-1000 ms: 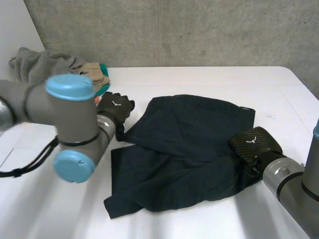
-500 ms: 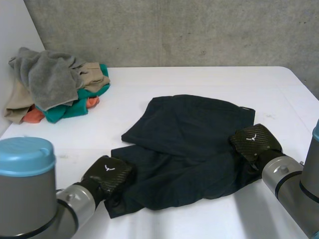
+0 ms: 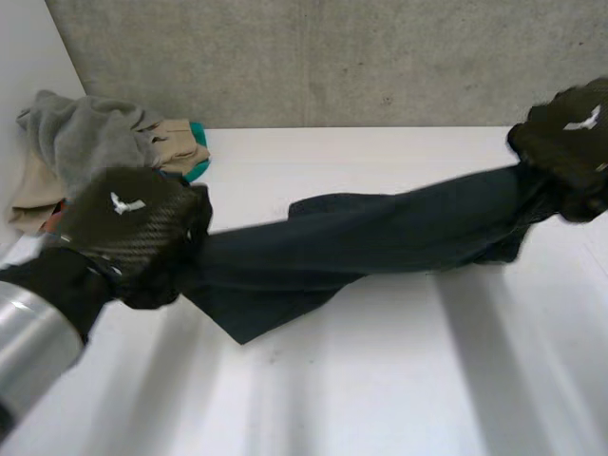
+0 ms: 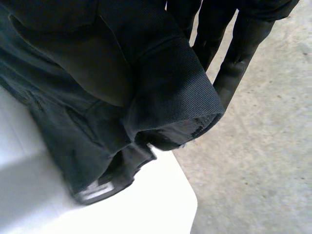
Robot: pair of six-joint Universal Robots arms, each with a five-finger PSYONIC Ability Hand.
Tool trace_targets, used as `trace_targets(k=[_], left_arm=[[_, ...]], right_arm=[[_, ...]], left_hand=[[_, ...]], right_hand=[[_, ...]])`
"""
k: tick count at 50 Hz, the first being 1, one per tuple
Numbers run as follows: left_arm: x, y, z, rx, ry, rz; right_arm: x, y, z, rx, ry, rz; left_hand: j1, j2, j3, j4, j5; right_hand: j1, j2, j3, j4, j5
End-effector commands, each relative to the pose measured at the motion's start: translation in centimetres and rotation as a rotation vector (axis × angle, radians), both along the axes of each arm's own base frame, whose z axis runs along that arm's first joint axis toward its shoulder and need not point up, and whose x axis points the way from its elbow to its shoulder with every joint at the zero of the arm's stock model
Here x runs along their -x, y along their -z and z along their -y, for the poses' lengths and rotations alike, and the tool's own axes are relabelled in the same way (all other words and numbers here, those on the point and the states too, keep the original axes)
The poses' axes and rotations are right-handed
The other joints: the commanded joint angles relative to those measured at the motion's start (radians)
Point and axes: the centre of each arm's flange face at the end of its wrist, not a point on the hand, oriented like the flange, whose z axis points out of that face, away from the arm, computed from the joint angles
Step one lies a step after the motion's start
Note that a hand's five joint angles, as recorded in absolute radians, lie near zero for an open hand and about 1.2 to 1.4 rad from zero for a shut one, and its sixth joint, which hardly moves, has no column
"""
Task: Fold the laundry.
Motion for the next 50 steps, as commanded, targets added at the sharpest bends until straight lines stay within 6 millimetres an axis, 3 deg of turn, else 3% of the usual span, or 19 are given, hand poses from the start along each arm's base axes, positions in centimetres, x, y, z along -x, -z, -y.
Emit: trace_targets(k=[1,5,11,15,19,21,23,24,25,28,31,35,39,42,43,44,47,48,50], left_arm=[[0.0,-2.4,-0.5,0.065,0.032,0.018],[0.8,-2.5,0.5,0.079,0.040,0.006],[4.4,1.1,6.5,0.079,0.030,0.009],[7.3,2.5,11.0,0.130,0.022,-0.019],[9.5,-0.3,15.4,0.289,-0.013,-0.116],[10.0,-4.0,17.0,0.414,-0.043,-0.209],[10.1,-6.6,17.5,0.509,-0.051,-0.272],[10.1,-7.8,17.6,0.558,-0.057,-0.303],[10.0,-10.4,17.7,0.665,-0.069,-0.374],[9.9,-12.1,17.5,0.757,-0.083,-0.435],[9.7,-12.8,17.5,0.806,-0.105,-0.481],[9.0,-11.3,16.9,0.728,-0.129,-0.437],[8.2,-7.9,15.9,0.597,-0.130,-0.345],[7.7,-3.4,15.2,0.462,-0.126,-0.252],[7.5,-2.3,14.9,0.431,-0.125,-0.230],[7.2,0.1,14.3,0.366,-0.119,-0.182],[6.8,3.8,13.4,0.270,-0.107,-0.114],[6.3,5.9,12.9,0.217,-0.107,-0.072],[5.9,7.7,12.3,0.166,-0.106,-0.037]], right_arm=[[0.2,-3.8,0.5,0.053,0.008,0.021],[-0.5,-1.7,2.5,-0.022,0.008,-0.003],[-1.8,3.1,6.2,-0.170,0.010,-0.042],[-2.9,4.0,9.8,-0.106,0.026,0.038],[-3.9,1.8,13.5,0.088,0.037,0.187],[-4.5,-0.8,15.4,0.248,0.028,0.286],[-4.7,-3.0,16.2,0.365,0.015,0.354],[-4.8,-5.3,16.5,0.480,-0.002,0.419],[-4.8,-6.4,16.6,0.530,-0.012,0.449],[-4.8,-9.4,16.5,0.679,-0.035,0.519],[-4.9,-10.2,16.5,0.708,-0.044,0.528],[-5.1,-9.4,16.9,0.649,-0.043,0.506],[-5.5,-5.7,17.5,0.448,-0.051,0.431],[-5.9,-1.2,17.5,0.225,-0.067,0.354],[-6.3,1.8,17.4,0.097,-0.072,0.301],[-6.3,3.2,17.3,0.038,-0.069,0.272],[-6.0,8.2,16.5,-0.153,-0.048,0.158],[-5.9,9.6,16.1,-0.204,-0.046,0.123],[-5.7,11.5,15.5,-0.274,-0.044,0.077]], left_hand=[[0.227,0.201,0.208,0.197,0.247],[0.227,0.201,0.208,0.197,0.247],[0.227,0.201,0.208,0.197,0.247],[0.227,0.201,0.208,0.197,0.247],[0.227,0.201,0.208,0.197,0.247],[0.227,0.201,0.208,0.197,0.247],[0.227,0.201,0.208,0.197,0.247],[0.227,0.201,0.208,0.197,0.247],[0.227,0.201,0.208,0.197,0.247],[0.227,0.201,0.208,0.197,0.247],[0.227,0.201,0.208,0.197,0.247],[0.227,0.201,0.208,0.197,0.247],[0.227,0.201,0.208,0.197,0.247],[0.227,0.201,0.208,0.197,0.247],[0.227,0.201,0.208,0.197,0.247],[0.227,0.201,0.208,0.197,0.247],[0.227,0.201,0.208,0.197,0.247],[0.227,0.201,0.208,0.197,0.247],[0.227,0.201,0.208,0.197,0.247]], right_hand=[[0.251,0.220,0.213,0.199,0.224],[0.251,0.220,0.213,0.199,0.224],[0.251,0.220,0.213,0.199,0.224],[0.251,0.220,0.213,0.199,0.224],[0.251,0.220,0.213,0.199,0.224],[0.251,0.220,0.213,0.199,0.224],[0.251,0.220,0.213,0.199,0.224],[0.251,0.220,0.213,0.199,0.224],[0.251,0.220,0.213,0.199,0.224],[0.251,0.220,0.213,0.199,0.224],[0.251,0.220,0.213,0.199,0.224],[0.251,0.220,0.213,0.199,0.224],[0.251,0.220,0.213,0.199,0.224],[0.251,0.220,0.213,0.199,0.224],[0.251,0.220,0.213,0.199,0.224],[0.251,0.220,0.213,0.199,0.224],[0.251,0.220,0.213,0.199,0.224],[0.251,0.220,0.213,0.199,0.224],[0.251,0.220,0.213,0.199,0.224]])
